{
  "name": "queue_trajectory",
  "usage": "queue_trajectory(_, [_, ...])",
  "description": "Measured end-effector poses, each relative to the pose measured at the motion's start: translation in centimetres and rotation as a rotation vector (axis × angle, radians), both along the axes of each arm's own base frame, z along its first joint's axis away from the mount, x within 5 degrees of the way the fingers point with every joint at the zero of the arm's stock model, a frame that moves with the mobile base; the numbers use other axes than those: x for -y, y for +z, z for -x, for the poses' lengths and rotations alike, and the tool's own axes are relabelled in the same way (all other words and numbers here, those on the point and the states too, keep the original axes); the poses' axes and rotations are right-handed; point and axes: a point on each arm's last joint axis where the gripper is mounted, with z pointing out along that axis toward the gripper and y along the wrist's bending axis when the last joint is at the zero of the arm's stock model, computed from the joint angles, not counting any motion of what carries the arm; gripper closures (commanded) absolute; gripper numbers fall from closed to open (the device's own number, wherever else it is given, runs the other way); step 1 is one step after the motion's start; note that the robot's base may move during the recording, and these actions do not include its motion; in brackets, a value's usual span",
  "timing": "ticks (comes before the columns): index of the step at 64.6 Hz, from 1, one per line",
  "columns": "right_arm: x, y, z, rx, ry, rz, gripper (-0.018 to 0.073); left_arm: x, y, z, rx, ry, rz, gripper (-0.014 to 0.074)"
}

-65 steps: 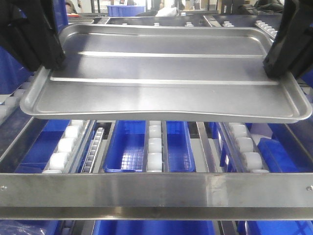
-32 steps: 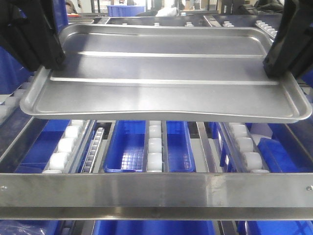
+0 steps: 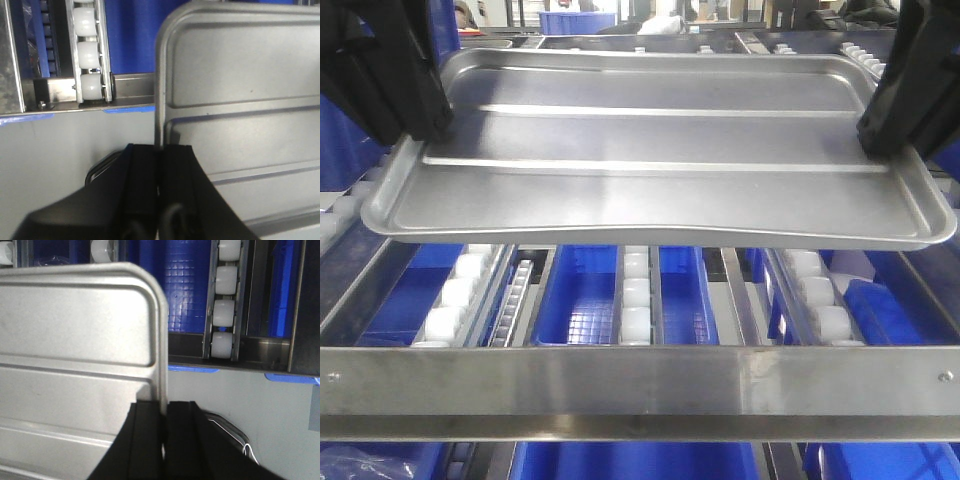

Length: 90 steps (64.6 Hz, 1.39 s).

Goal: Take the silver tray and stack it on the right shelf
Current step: 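Lift the silver tray off the rollers with both grippers, then hold the tray with both grippers while the base backs away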

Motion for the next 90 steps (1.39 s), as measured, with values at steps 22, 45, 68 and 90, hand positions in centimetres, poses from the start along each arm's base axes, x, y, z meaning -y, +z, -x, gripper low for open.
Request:
queue_trajectory(22, [-0.01,0.01,-0.01,0.001,0.0,-0.001,0.0503,0.0,0.0,0.0,0.0,0.0,0.0,0.069])
queue_trajectory(45, [-0.01,0.01,-0.01,0.001,0.0,-0.001,0.0503,0.0,0.0,0.0,0.0,0.0,0.0,0.069])
queue_trajectory(68, [0.08,-0.06,0.06,-0.008,0.001,0.011,0.0503,0.16,-0.07,0.23,-0.03,0.003,0.021,0.069])
queue_trajectory(90, [0.1,-0.1,0.08,-0.01,0.001,0.013,0.0503,0.18,-0.07,0.26,-0.033,0.003,0.023,0.069])
